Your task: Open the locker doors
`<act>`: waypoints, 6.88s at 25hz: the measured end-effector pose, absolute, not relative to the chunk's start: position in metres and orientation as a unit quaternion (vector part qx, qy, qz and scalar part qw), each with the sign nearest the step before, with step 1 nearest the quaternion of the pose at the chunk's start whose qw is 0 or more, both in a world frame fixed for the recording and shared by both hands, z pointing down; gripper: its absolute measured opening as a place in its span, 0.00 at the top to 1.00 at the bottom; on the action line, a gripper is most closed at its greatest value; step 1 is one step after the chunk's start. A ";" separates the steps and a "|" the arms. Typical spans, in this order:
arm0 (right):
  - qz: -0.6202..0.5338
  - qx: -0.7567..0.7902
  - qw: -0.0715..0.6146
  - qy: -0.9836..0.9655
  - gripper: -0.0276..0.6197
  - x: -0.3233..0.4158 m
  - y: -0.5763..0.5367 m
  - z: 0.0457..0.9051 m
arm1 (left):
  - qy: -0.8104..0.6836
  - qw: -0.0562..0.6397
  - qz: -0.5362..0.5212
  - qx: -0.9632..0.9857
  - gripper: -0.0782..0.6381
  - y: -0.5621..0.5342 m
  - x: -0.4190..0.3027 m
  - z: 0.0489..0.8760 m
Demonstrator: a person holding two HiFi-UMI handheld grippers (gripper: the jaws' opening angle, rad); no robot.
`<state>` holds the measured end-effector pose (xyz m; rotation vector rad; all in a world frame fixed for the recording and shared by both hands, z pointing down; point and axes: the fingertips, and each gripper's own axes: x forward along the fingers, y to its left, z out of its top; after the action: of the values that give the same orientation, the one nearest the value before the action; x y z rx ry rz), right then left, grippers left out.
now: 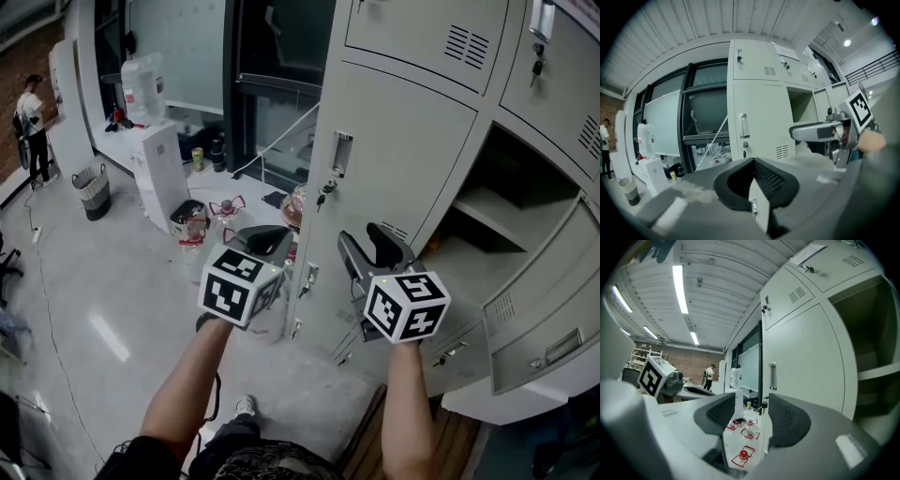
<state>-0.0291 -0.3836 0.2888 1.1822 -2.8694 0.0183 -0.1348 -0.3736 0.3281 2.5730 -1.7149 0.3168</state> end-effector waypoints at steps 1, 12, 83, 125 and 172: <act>0.007 0.382 0.020 -0.924 0.63 -0.036 -0.390 0.289 | -0.549 0.018 0.102 0.829 0.89 -0.381 -0.140 0.328; 0.013 0.420 0.030 -0.907 0.63 -0.090 -0.462 0.282 | -0.515 0.025 0.107 0.850 0.89 -0.440 -0.191 0.332; 0.024 0.376 0.041 -0.925 0.66 -0.106 -0.400 0.279 | -0.501 0.037 0.098 0.859 0.89 -0.399 -0.178 0.334; 0.010 0.489 0.000 -0.872 0.71 0.092 -0.282 0.273 | -0.338 0.006 0.113 0.934 0.89 -0.323 0.037 0.338; 0.051 0.521 0.039 -0.851 0.87 0.101 -0.227 0.333 | -0.430 0.033 0.137 0.892 0.89 -0.238 0.000 0.363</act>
<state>0.1009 -0.2267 0.3335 1.5983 -2.6089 0.1550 -0.0001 -0.2378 0.3627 2.7438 -1.3239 0.4223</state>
